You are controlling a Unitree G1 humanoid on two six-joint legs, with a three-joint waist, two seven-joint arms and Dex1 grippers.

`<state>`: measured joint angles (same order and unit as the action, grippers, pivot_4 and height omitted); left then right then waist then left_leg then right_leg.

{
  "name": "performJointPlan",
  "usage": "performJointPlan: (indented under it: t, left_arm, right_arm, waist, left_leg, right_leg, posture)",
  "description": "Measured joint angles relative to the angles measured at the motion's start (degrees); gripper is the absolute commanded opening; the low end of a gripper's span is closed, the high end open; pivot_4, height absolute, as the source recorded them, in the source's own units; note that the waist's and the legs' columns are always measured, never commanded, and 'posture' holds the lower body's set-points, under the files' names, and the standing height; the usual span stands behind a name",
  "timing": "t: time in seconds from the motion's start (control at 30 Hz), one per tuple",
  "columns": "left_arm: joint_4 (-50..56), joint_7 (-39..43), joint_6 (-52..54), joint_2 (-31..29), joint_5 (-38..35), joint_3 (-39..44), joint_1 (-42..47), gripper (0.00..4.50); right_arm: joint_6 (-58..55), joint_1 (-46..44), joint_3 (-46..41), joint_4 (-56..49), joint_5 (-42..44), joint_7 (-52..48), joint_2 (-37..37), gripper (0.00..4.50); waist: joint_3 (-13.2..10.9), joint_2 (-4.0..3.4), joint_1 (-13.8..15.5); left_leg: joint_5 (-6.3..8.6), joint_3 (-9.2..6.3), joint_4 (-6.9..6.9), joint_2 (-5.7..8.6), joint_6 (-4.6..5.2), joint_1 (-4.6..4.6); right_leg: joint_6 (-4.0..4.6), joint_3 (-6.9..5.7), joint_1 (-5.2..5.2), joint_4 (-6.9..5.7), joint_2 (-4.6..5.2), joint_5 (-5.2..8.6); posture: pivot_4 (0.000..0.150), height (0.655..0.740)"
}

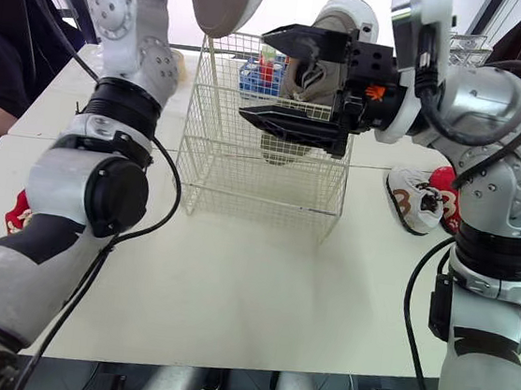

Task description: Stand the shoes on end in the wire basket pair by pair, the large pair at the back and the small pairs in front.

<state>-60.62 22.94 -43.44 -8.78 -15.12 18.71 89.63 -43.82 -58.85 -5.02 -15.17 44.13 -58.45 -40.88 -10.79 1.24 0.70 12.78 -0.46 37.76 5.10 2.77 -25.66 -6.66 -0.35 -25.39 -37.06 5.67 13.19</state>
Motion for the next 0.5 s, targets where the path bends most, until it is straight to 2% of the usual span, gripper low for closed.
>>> performJointPlan:
  t: [0.27, 0.5]
  left_arm:
    - [-6.83, -3.69, -12.98, 2.92, 4.61, -1.11, -4.34, 0.02]
    - [-10.23, -10.74, -18.23, 3.32, 11.49, -4.42, -6.02, 0.02]
  right_arm:
    - [-3.11, 0.63, -1.23, -4.04, 2.63, 3.83, -1.09, 4.50]
    - [-4.16, 1.47, -2.41, -5.02, 4.51, 4.73, -3.26, 4.50]
  waist:
    - [0.00, 0.00, 0.10]
    - [0.00, 0.00, 0.05]
  left_leg:
    - [0.14, 0.00, 0.11, -0.01, 0.23, -0.05]
    - [0.25, 0.03, 0.18, 0.00, 0.40, -0.07]
  right_leg:
    - [0.00, 0.01, 0.02, 0.02, 0.00, 0.00]
    - [0.00, 0.01, 0.04, 0.06, 0.02, 0.00]
  posture:
    - [0.150, 0.7400]
    - [0.150, 0.7400]
